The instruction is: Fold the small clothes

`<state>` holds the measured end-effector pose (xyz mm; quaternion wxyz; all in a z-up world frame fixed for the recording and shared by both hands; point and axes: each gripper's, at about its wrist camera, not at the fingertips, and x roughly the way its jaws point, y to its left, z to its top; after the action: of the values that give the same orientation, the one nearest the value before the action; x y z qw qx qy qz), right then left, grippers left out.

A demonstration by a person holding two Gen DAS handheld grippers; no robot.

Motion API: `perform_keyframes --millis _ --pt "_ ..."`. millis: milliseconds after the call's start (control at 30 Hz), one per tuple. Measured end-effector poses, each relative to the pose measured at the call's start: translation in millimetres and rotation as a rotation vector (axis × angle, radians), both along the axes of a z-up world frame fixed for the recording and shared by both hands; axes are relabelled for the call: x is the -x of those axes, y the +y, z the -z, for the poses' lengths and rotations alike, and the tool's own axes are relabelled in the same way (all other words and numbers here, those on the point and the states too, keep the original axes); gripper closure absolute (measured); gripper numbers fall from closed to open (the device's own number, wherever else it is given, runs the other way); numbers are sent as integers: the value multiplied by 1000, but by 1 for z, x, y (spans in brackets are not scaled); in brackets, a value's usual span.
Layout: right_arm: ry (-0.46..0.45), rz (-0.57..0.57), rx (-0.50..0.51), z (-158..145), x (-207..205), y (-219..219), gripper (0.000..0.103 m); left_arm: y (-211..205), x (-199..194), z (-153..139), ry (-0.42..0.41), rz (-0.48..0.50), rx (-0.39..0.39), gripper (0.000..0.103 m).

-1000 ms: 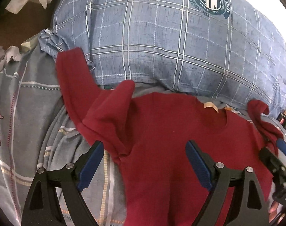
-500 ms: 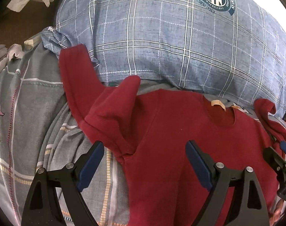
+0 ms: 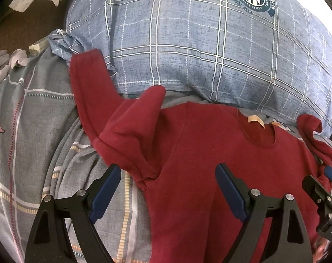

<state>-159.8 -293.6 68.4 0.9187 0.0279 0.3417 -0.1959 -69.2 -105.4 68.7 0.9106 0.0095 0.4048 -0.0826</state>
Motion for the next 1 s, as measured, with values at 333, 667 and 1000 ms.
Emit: perform_keyframes --millis 333,667,1000 --pt "7 -7 0 2 -2 1 0 1 -3 1 7 -9 1 15" --pt "18 -15 10 4 -4 2 0 2 -5 1 8 -9 -2 15" --pt "21 -17 8 5 -4 1 1 4 -8 1 9 -17 0 15"
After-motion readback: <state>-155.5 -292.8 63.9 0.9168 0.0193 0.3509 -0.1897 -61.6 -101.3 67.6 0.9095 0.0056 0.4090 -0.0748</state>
